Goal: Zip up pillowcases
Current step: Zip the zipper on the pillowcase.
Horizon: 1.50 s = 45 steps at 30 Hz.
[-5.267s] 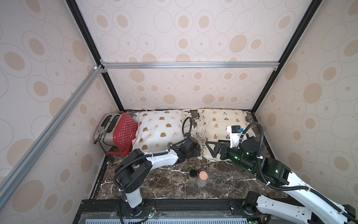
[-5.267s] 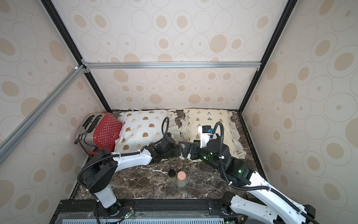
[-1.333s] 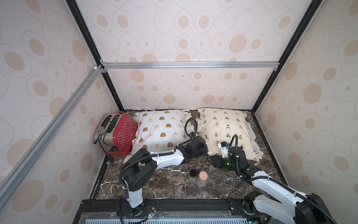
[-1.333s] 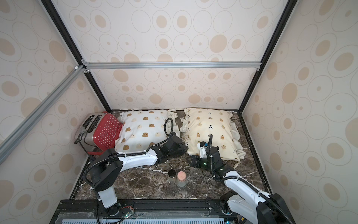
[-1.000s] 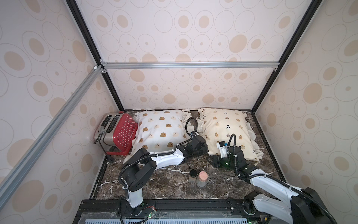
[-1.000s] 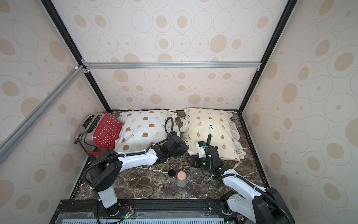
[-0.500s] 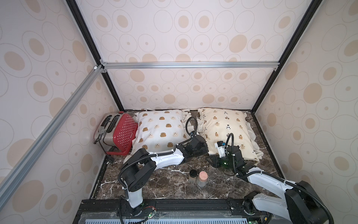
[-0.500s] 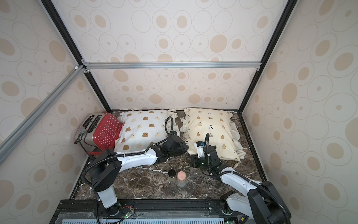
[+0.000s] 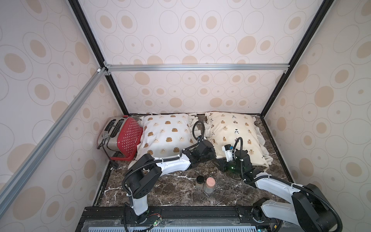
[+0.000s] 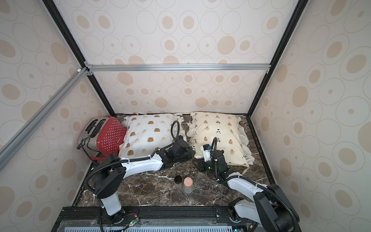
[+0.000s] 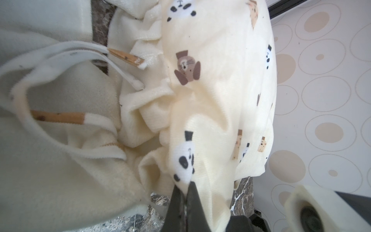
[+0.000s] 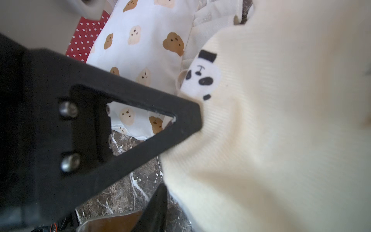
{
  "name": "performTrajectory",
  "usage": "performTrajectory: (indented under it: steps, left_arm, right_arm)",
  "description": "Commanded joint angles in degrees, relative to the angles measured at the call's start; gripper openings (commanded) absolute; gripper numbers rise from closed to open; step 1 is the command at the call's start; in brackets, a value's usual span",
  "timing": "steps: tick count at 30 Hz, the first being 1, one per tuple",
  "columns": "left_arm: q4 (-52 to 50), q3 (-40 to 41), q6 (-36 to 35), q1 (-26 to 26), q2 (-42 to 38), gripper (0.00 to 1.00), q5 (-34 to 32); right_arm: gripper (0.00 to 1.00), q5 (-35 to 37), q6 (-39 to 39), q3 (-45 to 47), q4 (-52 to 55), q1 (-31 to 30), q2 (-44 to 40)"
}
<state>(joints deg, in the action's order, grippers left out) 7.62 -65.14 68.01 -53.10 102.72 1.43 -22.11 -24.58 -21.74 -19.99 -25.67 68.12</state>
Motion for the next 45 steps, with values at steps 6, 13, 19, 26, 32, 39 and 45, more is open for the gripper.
performTrajectory:
  steps: [6, 13, 19, 26, 32, 39, 45]
  left_arm:
    - [0.16, -2.21, -1.04, 0.12, -2.55, 0.00, 0.98]
    - [0.64, -1.79, -1.07, 0.06, -2.69, 0.00, 1.01]
    - [0.56, -1.68, -1.08, 0.15, -2.86, 0.00, 0.55]
    - [0.08, -1.78, -1.62, 0.10, -3.31, 0.00, -0.11]
    - [-0.32, -2.00, -1.83, 0.11, -3.66, 0.00, -0.45]
    - [-0.59, -1.90, -1.69, 0.10, -4.01, 0.00, -1.26]
    - [-0.76, -1.55, -1.21, 0.26, -4.31, 0.00, -1.65]
  right_arm:
    - [0.29, 1.97, 0.50, -1.29, -2.80, 0.51, 0.38]
    - [0.20, 2.24, 0.58, -1.33, -2.89, 0.58, 0.79]
    - [0.11, 2.20, -0.14, -1.61, -1.73, 0.71, 1.53]
    - [0.00, 4.20, -0.86, -2.23, 2.27, 0.71, 0.49]
    - [0.00, 4.82, -2.04, -2.70, 5.63, 0.71, -1.01]
    - [0.00, 6.48, -2.75, -4.21, 11.48, 0.72, -3.34]
    - [0.00, 8.84, -2.75, -5.46, 17.59, 0.71, -5.25]
